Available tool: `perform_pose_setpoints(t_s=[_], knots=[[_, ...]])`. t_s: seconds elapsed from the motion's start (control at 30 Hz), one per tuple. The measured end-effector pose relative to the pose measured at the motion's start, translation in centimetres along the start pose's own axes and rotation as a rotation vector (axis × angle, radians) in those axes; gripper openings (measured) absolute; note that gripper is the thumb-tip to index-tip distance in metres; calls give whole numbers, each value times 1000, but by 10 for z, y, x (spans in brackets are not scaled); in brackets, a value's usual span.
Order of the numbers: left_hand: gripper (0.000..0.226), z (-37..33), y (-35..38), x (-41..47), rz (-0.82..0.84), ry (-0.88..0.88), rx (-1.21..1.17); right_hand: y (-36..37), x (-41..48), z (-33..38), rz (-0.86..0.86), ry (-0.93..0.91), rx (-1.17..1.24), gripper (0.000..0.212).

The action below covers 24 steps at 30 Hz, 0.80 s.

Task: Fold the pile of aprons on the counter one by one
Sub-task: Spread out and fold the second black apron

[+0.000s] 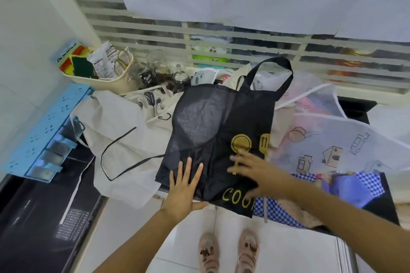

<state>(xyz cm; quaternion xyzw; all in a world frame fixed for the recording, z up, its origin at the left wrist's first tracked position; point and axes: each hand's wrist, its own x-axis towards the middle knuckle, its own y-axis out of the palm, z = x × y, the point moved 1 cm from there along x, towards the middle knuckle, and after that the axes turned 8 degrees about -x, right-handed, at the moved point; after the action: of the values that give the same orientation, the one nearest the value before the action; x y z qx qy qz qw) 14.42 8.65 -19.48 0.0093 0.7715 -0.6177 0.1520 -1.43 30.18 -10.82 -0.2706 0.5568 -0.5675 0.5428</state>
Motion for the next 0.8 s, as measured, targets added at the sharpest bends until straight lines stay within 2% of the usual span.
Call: perform_pose_setpoints(t_s=[0.07, 0.13, 0.27, 0.43, 0.57, 0.63, 0.73, 0.8], knots=[[126, -4, 2, -4, 18, 20, -30, 30, -7, 17, 121, -70, -88, 91], [134, -7, 3, -8, 26, 36, -68, 49, -13, 27, 154, -86, -144, 93], [131, -11, 4, -10, 23, 53, -85, 70, -21, 26, 89, -24, -240, 88], [126, -10, -1, -4, 60, 40, -41, 72, -27, 28, 32, -5, -286, 100], [125, -11, -6, -4, -13, 116, -11, 60, -25, 29, -101, 30, -126, 57], [122, -15, -13, -7, -76, 176, -54, 42, -27, 30, -131, 88, 46, 52], [107, -21, -27, -8, -180, 220, -176, 30, -40, 28, -206, 75, 282, 45], [96, -17, -32, -4, -223, 211, -217, 24, -49, 28, -216, 82, 338, 44]])
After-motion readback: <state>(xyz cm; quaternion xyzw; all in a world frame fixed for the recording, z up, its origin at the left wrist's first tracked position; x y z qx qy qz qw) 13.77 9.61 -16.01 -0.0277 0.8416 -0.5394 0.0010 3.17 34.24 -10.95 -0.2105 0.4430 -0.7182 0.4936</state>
